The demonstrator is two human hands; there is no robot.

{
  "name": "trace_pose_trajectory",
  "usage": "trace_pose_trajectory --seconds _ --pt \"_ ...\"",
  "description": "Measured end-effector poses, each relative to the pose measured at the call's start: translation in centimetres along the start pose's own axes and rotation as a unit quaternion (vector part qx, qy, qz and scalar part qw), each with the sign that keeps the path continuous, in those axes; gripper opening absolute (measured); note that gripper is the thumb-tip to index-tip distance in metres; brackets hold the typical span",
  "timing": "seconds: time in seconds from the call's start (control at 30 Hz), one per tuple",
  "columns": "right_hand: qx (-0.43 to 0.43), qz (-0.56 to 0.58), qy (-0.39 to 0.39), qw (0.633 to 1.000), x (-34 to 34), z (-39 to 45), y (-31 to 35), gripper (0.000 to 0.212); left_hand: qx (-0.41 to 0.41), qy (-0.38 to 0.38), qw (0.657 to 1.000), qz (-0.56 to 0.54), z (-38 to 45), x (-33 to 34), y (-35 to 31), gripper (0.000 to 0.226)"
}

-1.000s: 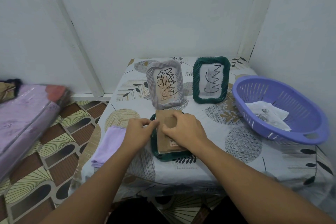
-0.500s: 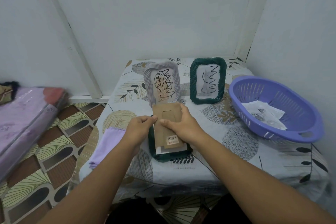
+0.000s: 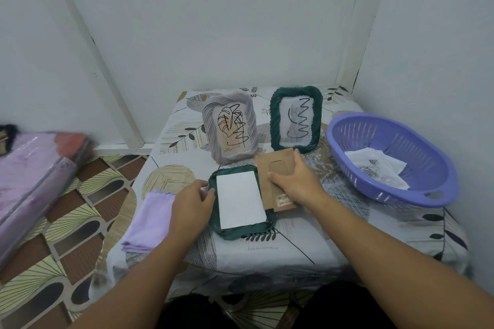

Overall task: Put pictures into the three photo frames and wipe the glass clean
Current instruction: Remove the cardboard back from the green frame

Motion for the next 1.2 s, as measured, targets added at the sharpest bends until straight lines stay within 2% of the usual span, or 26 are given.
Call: trace_pose_trajectory --seconds 0.07,0.1,0.17,0.2,0.33,0.53,0.67,0.73,0.83,0.97,1.07,1.2 --pt "0.021 -0.048 -0.007 0.999 -0.5 0.0 -0.7 0.113 0.001 -0.023 1.0 -0.019 -0.4 0.0 0.2 0.021" --pt "0.03 -0.07 -0.009 0.997 -0.7 0.0 -1.1 0.107 0.001 -0.032 0.999 -0.03 -0.5 0.0 0.2 0.018" --pt "0.033 -0.097 -0.006 0.995 -0.9 0.2 -1.5 0.075 0.002 -0.041 0.998 -0.044 -0.8 -0.1 0.0 0.014" --pt "0.033 -0.097 -0.003 0.995 -1.0 0.3 -1.8 0.067 0.003 -0.045 0.998 -0.048 -0.9 -0.2 0.0 0.012" --pt "0.044 -0.118 0.012 0.992 -0.4 1.2 -3.3 0.094 0.009 -0.058 0.997 -0.056 -1.0 -0.3 0.2 0.012" --pt "0.055 -0.216 -0.006 0.975 -1.0 0.6 -3.0 0.082 0.02 -0.066 0.997 -0.043 -0.6 -0.2 0.5 0.013" --pt "0.056 -0.238 -0.005 0.97 -1.0 0.4 -3.1 0.08 0.016 -0.063 0.997 -0.045 -0.6 -0.1 0.6 0.014" --pt "0.04 -0.239 -0.022 0.97 -1.1 0.1 -2.6 0.07 0.014 -0.065 0.997 -0.05 -0.6 -0.1 0.6 0.014" --pt "-0.032 -0.214 -0.071 0.974 -1.0 -0.7 -0.8 0.053 0.008 -0.066 0.996 -0.059 -0.6 -0.2 0.6 0.012" --pt "-0.124 -0.176 -0.034 0.976 1.2 -1.4 1.9 0.023 0.014 -0.072 0.995 -0.064 -0.5 -0.3 0.6 0.012" --pt "-0.139 -0.204 0.008 0.969 3.2 -1.6 2.6 0.021 0.036 -0.076 0.995 -0.057 -0.4 -0.2 0.7 0.009" --pt "-0.135 -0.248 0.008 0.959 4.4 -1.3 2.4 0.027 0.043 -0.07 0.996 -0.04 -0.4 0.1 1.0 0.01"
Point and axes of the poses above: each hand's wrist, its own z-axis towards the middle knuckle, its own x-axis out of the palm, y = z × x, the point moved 6 cm from there along z, towards the middle knuckle, and after that the axes turned 4 degrees about -x, right-handed, at the moved point
